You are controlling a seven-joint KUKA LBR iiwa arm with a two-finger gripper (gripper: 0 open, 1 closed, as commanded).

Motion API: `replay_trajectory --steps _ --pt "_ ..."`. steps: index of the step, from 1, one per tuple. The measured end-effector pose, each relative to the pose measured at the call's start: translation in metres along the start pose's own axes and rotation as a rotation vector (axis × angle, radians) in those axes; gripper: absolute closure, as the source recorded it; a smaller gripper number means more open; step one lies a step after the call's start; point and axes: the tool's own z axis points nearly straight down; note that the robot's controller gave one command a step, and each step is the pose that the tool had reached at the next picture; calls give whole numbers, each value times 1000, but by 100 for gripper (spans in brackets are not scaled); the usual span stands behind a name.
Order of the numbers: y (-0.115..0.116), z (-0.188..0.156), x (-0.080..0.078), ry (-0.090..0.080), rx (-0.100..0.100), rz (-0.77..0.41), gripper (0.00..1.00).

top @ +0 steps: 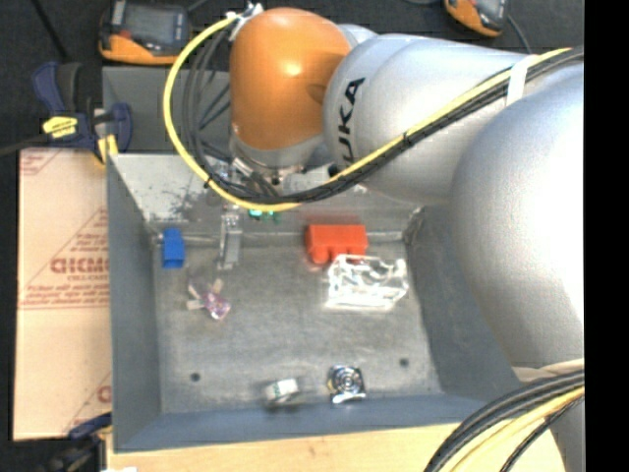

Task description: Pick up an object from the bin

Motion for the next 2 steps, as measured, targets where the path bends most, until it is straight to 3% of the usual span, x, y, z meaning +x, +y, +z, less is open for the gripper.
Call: replay_trajectory --steps 1,2 --pt "26 144 70 -2 0 271 0" --pt "-20 110 78 -6 1 365 0"
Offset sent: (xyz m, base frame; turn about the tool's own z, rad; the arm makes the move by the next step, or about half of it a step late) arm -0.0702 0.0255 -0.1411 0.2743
